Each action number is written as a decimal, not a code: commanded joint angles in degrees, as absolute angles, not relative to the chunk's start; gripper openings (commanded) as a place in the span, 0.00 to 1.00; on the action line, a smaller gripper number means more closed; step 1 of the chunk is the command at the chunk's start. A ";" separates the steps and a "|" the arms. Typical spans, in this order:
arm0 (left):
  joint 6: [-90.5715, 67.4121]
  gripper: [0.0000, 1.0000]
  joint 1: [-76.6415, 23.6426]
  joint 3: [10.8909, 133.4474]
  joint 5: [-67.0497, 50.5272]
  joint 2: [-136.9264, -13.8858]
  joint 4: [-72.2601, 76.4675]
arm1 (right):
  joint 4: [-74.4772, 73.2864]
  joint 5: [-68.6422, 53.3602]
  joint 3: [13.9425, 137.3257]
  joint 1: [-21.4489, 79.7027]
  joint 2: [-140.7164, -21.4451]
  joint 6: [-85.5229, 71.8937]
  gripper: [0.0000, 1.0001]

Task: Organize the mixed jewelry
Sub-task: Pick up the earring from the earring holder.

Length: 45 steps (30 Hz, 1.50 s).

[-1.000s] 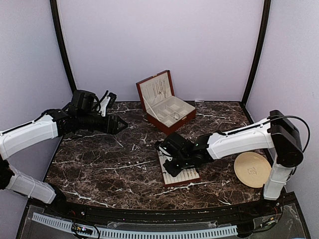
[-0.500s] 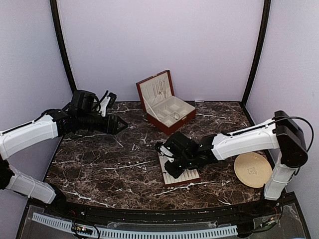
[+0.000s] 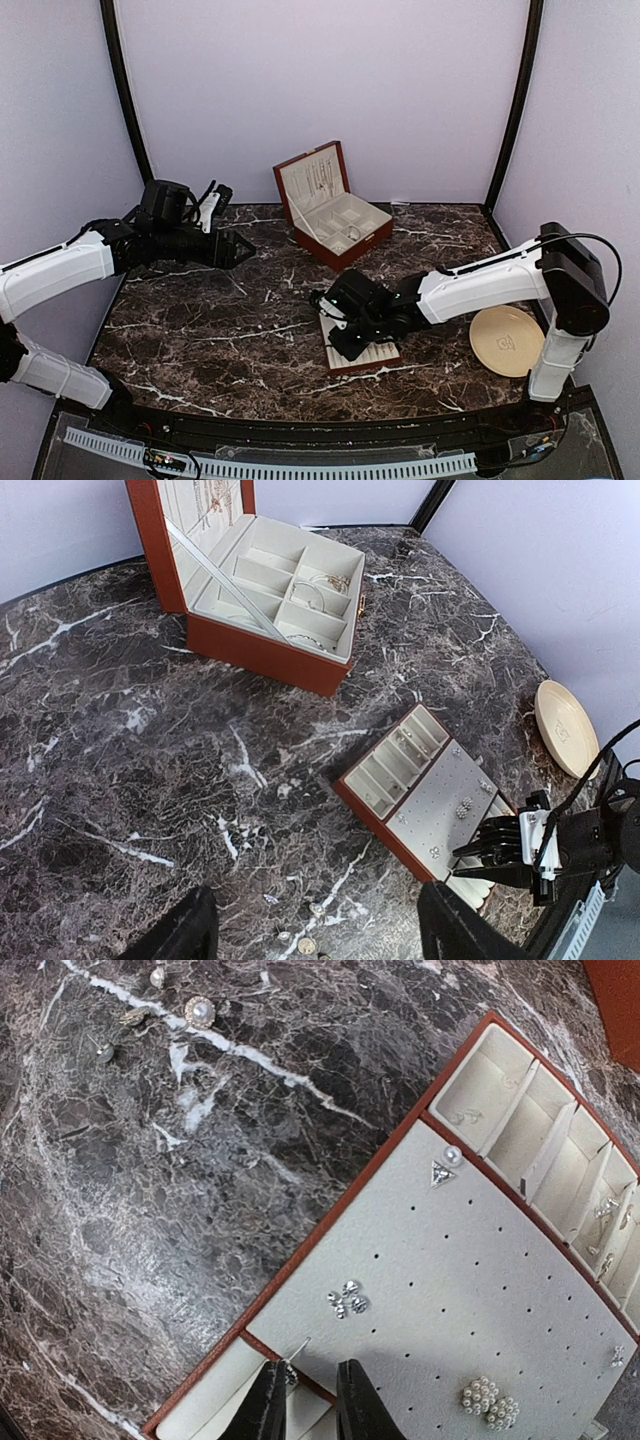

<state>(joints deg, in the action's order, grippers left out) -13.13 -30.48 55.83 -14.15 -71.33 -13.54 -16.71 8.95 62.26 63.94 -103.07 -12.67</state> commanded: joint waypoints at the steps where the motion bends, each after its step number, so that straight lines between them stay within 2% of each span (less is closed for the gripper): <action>1: -13.10 0.71 -30.05 55.02 -14.68 -69.84 -14.06 | -15.37 11.12 63.72 63.11 -104.18 -13.91 0.19; 23: -13.10 0.71 -29.97 54.96 -14.94 -69.96 -13.97 | -12.66 10.41 65.64 61.37 -104.13 -15.14 0.16; 25: -13.10 0.71 -29.97 54.98 -14.91 -69.90 -13.97 | -12.11 9.05 64.80 61.26 -103.09 -14.92 0.19; 30: -13.18 0.71 -29.97 54.95 -15.02 -69.87 -13.97 | -10.47 5.62 60.99 61.44 -100.26 -15.22 0.35; 33: -13.18 0.71 -29.97 54.95 -15.17 -69.87 -13.89 | -9.46 5.91 59.40 62.27 -99.50 -16.42 0.38; 45: -13.28 0.71 -29.97 54.93 -15.34 -69.97 -13.85 | -10.59 14.23 61.70 65.94 -103.29 -13.58 0.31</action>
